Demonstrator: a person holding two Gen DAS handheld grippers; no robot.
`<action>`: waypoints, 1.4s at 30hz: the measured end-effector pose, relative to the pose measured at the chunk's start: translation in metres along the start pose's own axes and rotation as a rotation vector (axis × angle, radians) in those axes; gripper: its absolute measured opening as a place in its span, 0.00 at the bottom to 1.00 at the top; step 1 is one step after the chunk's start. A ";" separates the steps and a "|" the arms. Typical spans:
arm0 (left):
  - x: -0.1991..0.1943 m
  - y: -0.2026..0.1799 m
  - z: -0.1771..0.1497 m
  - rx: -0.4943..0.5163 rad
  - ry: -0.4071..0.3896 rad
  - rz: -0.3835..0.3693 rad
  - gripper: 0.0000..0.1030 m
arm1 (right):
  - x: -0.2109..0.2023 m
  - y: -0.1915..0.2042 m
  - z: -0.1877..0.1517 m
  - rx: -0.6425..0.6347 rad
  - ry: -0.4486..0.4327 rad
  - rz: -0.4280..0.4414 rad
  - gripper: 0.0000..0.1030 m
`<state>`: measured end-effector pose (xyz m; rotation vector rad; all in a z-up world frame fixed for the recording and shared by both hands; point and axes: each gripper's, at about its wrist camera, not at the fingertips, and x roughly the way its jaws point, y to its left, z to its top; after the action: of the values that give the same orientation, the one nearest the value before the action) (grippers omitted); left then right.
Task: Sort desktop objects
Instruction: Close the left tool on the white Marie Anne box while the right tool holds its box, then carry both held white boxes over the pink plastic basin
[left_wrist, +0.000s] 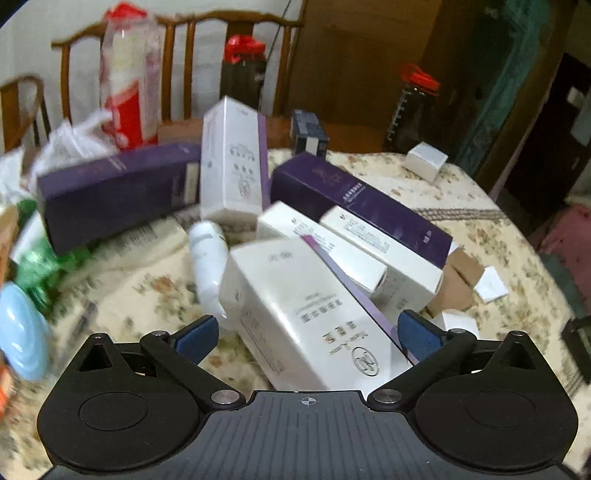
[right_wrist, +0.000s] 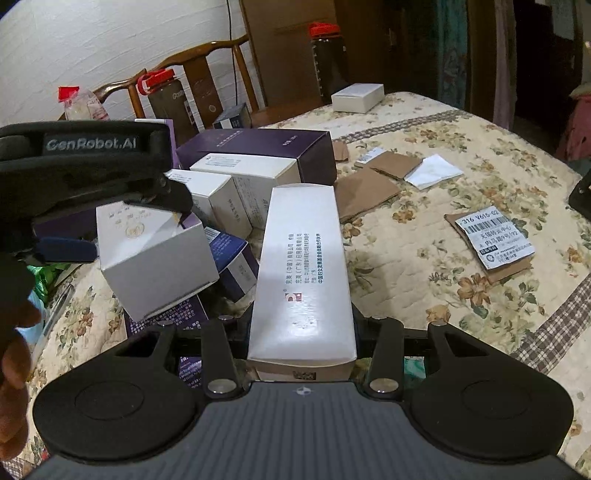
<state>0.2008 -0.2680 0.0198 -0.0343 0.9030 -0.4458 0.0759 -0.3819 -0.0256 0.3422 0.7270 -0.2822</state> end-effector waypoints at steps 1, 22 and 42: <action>0.005 0.001 0.000 -0.014 0.019 -0.006 0.99 | 0.000 -0.001 0.000 0.003 0.001 0.002 0.47; -0.031 0.039 -0.032 0.119 -0.105 -0.029 0.46 | -0.009 0.003 -0.011 -0.009 -0.029 0.038 0.47; -0.167 0.113 -0.037 0.074 -0.324 0.077 0.47 | -0.070 0.094 0.012 -0.145 -0.152 0.294 0.47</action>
<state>0.1241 -0.0950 0.0982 -0.0036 0.5665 -0.3886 0.0675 -0.2925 0.0501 0.2820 0.5354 0.0231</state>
